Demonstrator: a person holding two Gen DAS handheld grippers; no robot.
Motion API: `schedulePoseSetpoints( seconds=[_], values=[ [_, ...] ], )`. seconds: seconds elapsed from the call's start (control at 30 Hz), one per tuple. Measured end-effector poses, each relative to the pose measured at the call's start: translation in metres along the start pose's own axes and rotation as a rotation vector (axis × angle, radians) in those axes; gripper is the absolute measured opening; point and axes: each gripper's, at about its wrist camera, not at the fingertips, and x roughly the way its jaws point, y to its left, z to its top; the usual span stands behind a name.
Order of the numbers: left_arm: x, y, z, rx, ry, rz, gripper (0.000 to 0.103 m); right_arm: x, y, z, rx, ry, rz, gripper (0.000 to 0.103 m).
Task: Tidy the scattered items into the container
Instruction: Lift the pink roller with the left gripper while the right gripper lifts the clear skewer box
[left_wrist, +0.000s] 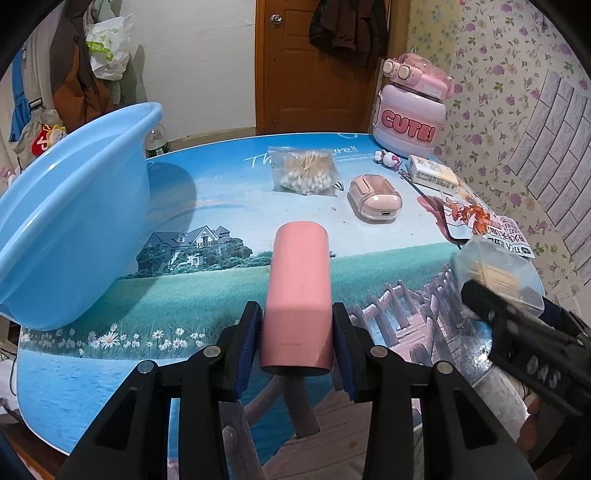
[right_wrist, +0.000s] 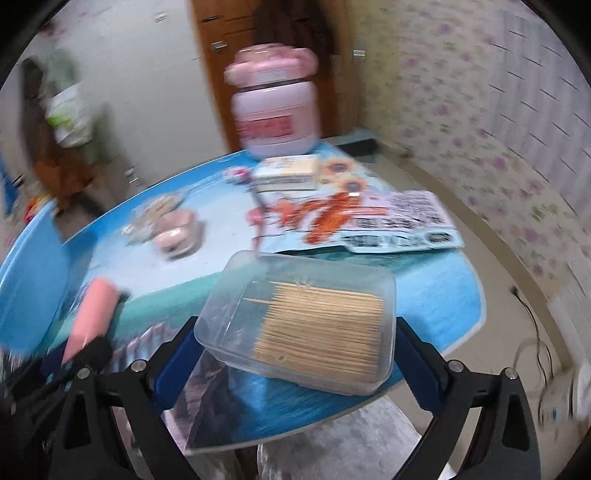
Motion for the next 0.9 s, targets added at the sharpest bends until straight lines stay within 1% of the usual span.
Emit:
schedulePoseSetpoints(
  seconds=[0.03,0.1,0.17,0.33,0.43,0.53,0.63,0.7,0.77,0.9],
  values=[
    [0.000,0.000,0.000,0.002,0.001,0.003,0.037,0.000,0.003,-0.001,-0.052,0.006,0.029,0.098],
    [0.000,-0.001,-0.001,0.003,0.004,0.009,0.037,-0.001,0.003,-0.002,-0.109,0.011,0.066,0.098],
    [-0.001,0.000,-0.001,-0.002,0.008,0.011,0.037,0.000,0.001,-0.001,-0.174,0.027,0.139,0.098],
    [-0.003,-0.001,-0.002,-0.012,0.016,0.024,0.037,0.005,-0.005,0.005,-0.328,0.078,0.287,0.098],
    [-0.003,-0.002,-0.003,-0.014,0.017,0.033,0.037,0.008,-0.008,0.007,-0.426,0.100,0.356,0.098],
    [-0.003,-0.004,-0.003,-0.014,0.020,0.039,0.037,0.011,-0.012,0.009,-0.481,0.121,0.402,0.098],
    [-0.004,-0.006,-0.005,-0.009,0.024,0.046,0.037,0.011,-0.011,0.009,-0.517,0.131,0.408,0.099],
    [-0.004,-0.007,-0.005,-0.007,0.025,0.050,0.037,0.009,-0.012,0.008,-0.490,0.136,0.398,0.099],
    [-0.004,-0.007,-0.005,-0.012,0.026,0.053,0.037,0.006,-0.011,0.006,-0.433,0.127,0.364,0.099],
    [-0.004,-0.007,-0.005,-0.018,0.029,0.056,0.037,0.001,-0.005,0.001,-0.374,0.089,0.286,0.099]
  ],
)
